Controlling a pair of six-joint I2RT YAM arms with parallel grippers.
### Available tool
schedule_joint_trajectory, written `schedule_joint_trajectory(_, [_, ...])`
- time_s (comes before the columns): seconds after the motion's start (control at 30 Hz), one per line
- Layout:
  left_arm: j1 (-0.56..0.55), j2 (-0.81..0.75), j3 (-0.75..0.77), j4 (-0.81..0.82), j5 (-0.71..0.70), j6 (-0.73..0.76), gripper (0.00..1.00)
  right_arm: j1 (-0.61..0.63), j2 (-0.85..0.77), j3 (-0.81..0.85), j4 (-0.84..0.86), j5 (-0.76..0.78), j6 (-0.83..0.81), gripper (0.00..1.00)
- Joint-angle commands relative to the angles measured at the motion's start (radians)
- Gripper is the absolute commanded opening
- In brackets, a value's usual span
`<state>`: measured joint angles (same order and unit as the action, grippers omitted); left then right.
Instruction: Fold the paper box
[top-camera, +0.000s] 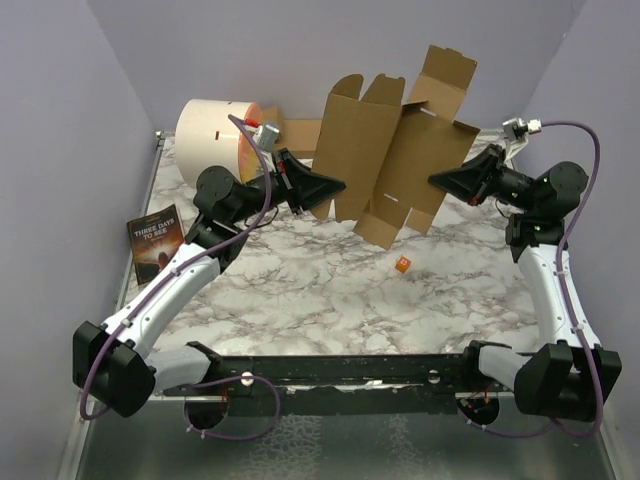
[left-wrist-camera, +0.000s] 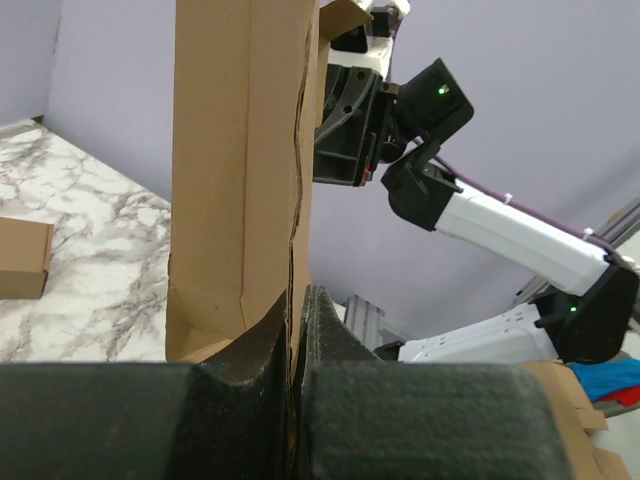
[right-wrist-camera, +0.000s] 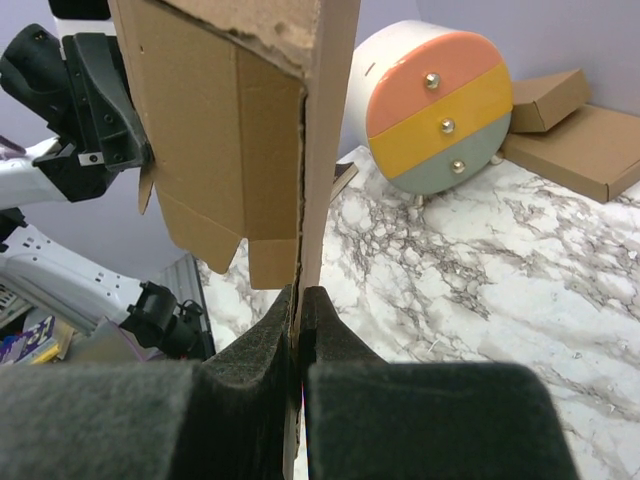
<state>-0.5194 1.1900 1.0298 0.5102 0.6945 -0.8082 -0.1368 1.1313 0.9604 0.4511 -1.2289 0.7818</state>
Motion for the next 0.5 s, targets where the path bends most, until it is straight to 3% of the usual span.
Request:
schedule_joint_trajectory(0.0, [0.034,0.009,-0.012,0.13,0.072,-0.138,0.0,0.006,-0.007,-0.006,0.118,-0.044,0.072,0.01])
schedule_joint_trajectory(0.23, [0.104,-0.001,-0.005,0.049,0.056,-0.141,0.0,0.006,-0.002,-0.019,0.247,-0.069,0.174,0.01])
schedule_joint_trajectory(0.47, [0.109,0.047,0.026,0.069,0.087,-0.163,0.0,0.006,0.033,-0.005,0.39,-0.095,0.301,0.01])
